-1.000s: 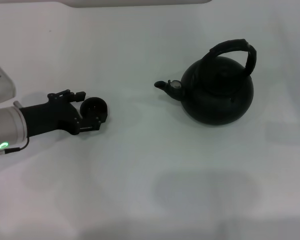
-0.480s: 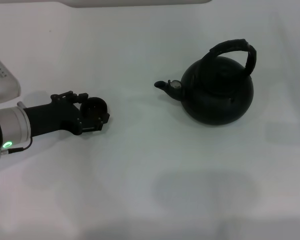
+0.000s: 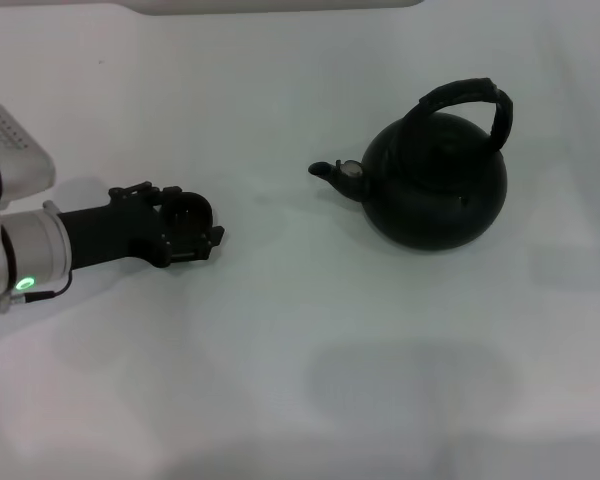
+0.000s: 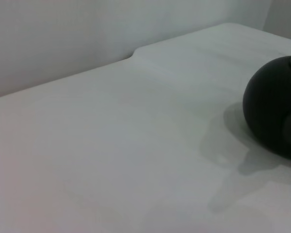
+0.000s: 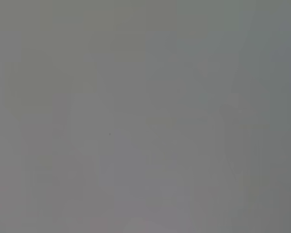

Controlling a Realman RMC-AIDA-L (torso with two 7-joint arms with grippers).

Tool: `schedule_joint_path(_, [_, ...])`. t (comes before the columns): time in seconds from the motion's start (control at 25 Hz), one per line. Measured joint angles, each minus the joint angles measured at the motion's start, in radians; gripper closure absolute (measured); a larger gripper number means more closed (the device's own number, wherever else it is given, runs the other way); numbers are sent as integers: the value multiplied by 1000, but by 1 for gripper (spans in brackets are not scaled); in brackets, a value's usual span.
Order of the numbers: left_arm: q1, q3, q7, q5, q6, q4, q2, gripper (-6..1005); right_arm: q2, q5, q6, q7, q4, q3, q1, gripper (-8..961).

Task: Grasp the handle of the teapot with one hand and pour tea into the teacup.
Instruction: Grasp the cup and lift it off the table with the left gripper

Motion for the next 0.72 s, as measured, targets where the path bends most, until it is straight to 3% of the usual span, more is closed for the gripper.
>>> schedule_joint_path(0.28, [-5,2,0,0,3,-2,0,126,0,0,0,0,0,0,0,96])
schedule_joint_path(0.52, [-5,6,-14,4,10,2,0,183,0,0,0,1,0,0,1,97])
schedule_joint_path(0.72, [-5,6,-29,5,10,6,0,291,0,0,0,1,0,0,3,98])
